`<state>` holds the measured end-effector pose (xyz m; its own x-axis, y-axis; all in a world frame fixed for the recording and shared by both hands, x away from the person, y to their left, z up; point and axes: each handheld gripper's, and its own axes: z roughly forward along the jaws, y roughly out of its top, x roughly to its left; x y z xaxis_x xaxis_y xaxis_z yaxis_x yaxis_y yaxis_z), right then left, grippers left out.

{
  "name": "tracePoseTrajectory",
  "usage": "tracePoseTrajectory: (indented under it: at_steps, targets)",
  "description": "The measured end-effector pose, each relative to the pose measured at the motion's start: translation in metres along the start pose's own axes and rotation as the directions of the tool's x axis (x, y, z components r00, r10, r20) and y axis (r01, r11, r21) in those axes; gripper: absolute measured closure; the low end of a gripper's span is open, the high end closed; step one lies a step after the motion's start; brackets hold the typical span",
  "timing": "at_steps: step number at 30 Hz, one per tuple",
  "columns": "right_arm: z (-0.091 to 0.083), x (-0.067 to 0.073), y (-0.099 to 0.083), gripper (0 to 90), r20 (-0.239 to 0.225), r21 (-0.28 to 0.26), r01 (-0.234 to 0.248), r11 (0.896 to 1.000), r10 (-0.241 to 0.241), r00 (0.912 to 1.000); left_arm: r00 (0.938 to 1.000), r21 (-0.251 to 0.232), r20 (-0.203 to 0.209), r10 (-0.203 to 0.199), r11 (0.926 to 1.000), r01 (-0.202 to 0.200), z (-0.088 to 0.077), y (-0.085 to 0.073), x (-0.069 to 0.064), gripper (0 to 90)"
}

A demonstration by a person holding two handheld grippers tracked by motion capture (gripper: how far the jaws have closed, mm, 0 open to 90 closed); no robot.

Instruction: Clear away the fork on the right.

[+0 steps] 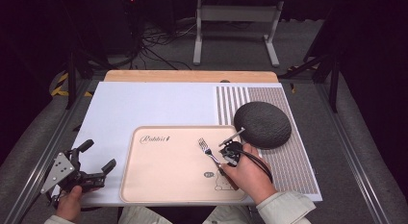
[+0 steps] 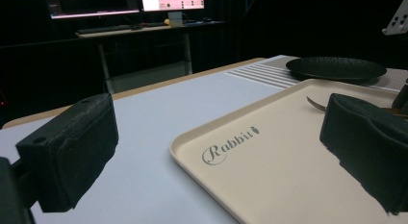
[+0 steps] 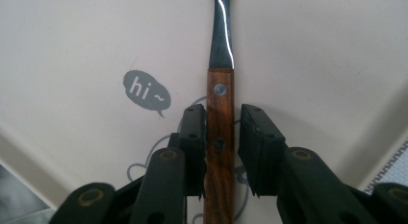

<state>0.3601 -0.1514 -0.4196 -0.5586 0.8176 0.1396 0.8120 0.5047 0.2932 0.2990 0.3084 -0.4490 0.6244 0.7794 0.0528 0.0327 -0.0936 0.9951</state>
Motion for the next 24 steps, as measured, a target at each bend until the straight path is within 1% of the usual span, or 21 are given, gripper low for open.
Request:
tracePoseTrajectory:
  at_steps: [3, 5, 6, 8, 9, 10, 11, 12, 13, 14, 15, 16, 18, 19, 21, 22, 24]
  targets:
    - [-0.005, 0.001, 0.001, 71.8, 0.000, -0.017, 0.014, 1.000, -0.014, 0.9999, 1.0000, 0.000, 0.000, 0.000, 1.0000, 0.000, 0.000, 0.000, 0.000, 0.4]
    - [-0.009, 0.003, 0.001, 73.9, 0.001, -0.032, 0.023, 0.999, -0.023, 0.9997, 1.0000, 0.001, 0.001, 0.000, 1.0000, 0.000, 0.000, 0.000, 0.000, 0.4]
    - [-0.011, 0.004, 0.002, 75.8, 0.002, -0.040, 0.036, 0.999, -0.036, 0.9993, 1.0000, -0.001, 0.002, 0.001, 1.0000, -0.001, 0.000, 0.000, 0.000, 0.4]
    - [-0.015, 0.006, 0.003, 82.5, 0.000, -0.055, 0.064, 0.996, -0.064, 0.9979, 1.0000, 0.003, 0.002, 0.001, 1.0000, -0.001, 0.000, 0.000, 0.000, 0.4]
    - [-0.017, 0.006, 0.004, 84.9, -0.003, -0.061, 0.089, 0.994, -0.089, 0.9960, 1.0000, 0.003, 0.002, 0.000, 1.0000, 0.000, 0.000, 0.000, 0.000, 0.4]
    - [-0.018, 0.007, 0.005, 88.4, -0.003, -0.069, 0.114, 0.991, -0.115, 0.9934, 1.0000, -0.001, 0.002, 0.000, 1.0000, 0.000, 0.000, 0.000, 0.000, 0.4]
    - [-0.019, 0.007, 0.007, 90.0, -0.014, -0.066, 0.138, 0.988, -0.139, 0.9902, 1.0000, 0.001, 0.000, 0.001, 1.0000, -0.001, 0.000, 0.000, 0.000, 0.4]
    - [-0.021, 0.009, 0.008, 90.0, -0.032, -0.079, 0.165, 0.983, -0.168, 0.9852, 1.0000, -0.001, 0.001, 0.000, 1.0000, 0.000, 0.000, 0.000, 0.000, 0.4]
    - [-0.022, 0.010, 0.009, 90.0, -0.043, -0.083, 0.169, 0.982, -0.173, 0.9839, 1.0000, 0.001, 0.001, 0.001, 1.0000, -0.001, 0.000, 0.000, 0.000, 0.4]
    - [-0.023, 0.010, 0.011, 90.0, -0.044, -0.088, 0.185, 0.979, -0.190, 0.9809, 1.0000, 0.000, 0.001, 0.001, 1.0000, -0.001, 0.000, 0.000, 0.000, 0.4]
    - [-0.024, 0.011, 0.012, 90.0, -0.048, -0.097, 0.208, 0.973, -0.213, 0.9759, 1.0000, 0.001, 0.001, 0.001, 1.0000, -0.001, 0.000, 0.000, 0.000, 0.4]
    - [-0.024, 0.013, 0.015, 90.0, -0.056, -0.115, 0.218, 0.969, -0.226, 0.9726, 1.0000, 0.001, 0.001, 0.000, 1.0000, 0.000, 0.000, 0.000, 0.000, 0.4]
    - [-0.025, 0.015, 0.018, 90.0, -0.054, -0.136, 0.248, 0.959, -0.257, 0.9648, 1.0000, 0.003, 0.002, 0.001, 1.0000, -0.001, 0.000, 0.000, 0.000, 0.5]
    - [-0.026, 0.015, 0.019, 90.0, -0.053, -0.143, 0.251, 0.957, -0.260, 0.9640, 1.0000, 0.004, 0.002, 0.000, 1.0000, 0.000, 0.000, 0.000, 0.000, 0.5]
    - [-0.026, 0.018, 0.023, 90.0, -0.053, -0.169, 0.283, 0.944, -0.295, 0.9540, 1.0000, 0.004, 0.001, -0.001, 1.0000, 0.001, 0.000, 0.000, 0.000, 0.4]
    - [-0.026, 0.018, 0.024, 90.0, -0.054, -0.175, 0.289, 0.941, -0.302, 0.9517, 1.0000, 0.005, 0.002, -0.001, 1.0000, 0.001, 0.000, 0.000, 0.000, 0.4]
    - [-0.025, 0.019, 0.029, 90.0, -0.054, -0.188, 0.324, 0.927, -0.340, 0.9390, 1.0000, 0.004, 0.002, 0.000, 1.0000, 0.000, 0.001, 0.000, 0.000, 0.5]
